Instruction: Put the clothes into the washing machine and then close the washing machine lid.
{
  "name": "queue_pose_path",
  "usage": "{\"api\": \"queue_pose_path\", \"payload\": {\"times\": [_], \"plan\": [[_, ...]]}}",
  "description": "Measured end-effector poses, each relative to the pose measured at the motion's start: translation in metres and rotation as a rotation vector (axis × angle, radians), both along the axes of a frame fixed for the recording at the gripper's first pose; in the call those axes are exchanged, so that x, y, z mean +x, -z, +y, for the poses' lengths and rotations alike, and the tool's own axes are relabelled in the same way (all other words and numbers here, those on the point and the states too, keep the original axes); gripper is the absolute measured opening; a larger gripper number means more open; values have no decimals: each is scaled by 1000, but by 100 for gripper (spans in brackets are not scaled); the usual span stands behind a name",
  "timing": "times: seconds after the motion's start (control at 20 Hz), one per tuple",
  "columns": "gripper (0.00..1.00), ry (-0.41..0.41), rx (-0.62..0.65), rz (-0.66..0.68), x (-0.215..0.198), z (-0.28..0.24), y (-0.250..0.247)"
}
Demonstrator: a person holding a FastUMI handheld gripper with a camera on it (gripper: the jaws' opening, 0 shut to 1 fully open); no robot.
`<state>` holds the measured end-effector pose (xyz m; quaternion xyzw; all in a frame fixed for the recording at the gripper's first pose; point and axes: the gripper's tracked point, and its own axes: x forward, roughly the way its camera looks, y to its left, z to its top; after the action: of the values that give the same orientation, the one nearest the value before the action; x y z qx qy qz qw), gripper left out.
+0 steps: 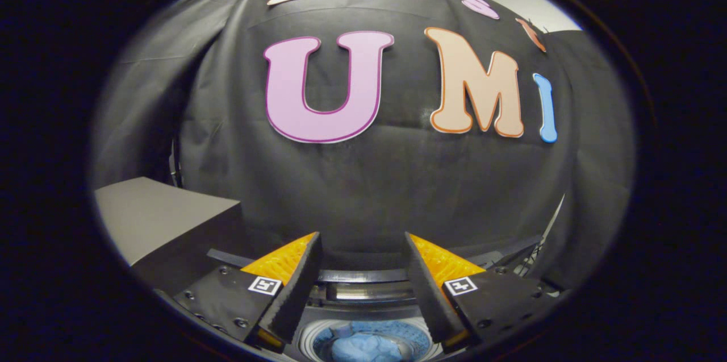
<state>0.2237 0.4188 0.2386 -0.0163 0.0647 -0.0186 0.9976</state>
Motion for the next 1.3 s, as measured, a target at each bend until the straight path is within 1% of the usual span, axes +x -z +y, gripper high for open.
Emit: {"api": "queue_pose_path", "payload": {"times": [0.1,0.25,0.55,1.0,1.15,1.3], "plan": [[91,-21,8,45,-23,0,17],[91,-39,8,44,-54,-8,31],[92,-70,77,37,-106,-30,56],[92,-72,81,-38,-167,-82,84],[92,-80,73,-95,-187,-102,85],[92,-68,63,-138,-206,-127,99]]}}
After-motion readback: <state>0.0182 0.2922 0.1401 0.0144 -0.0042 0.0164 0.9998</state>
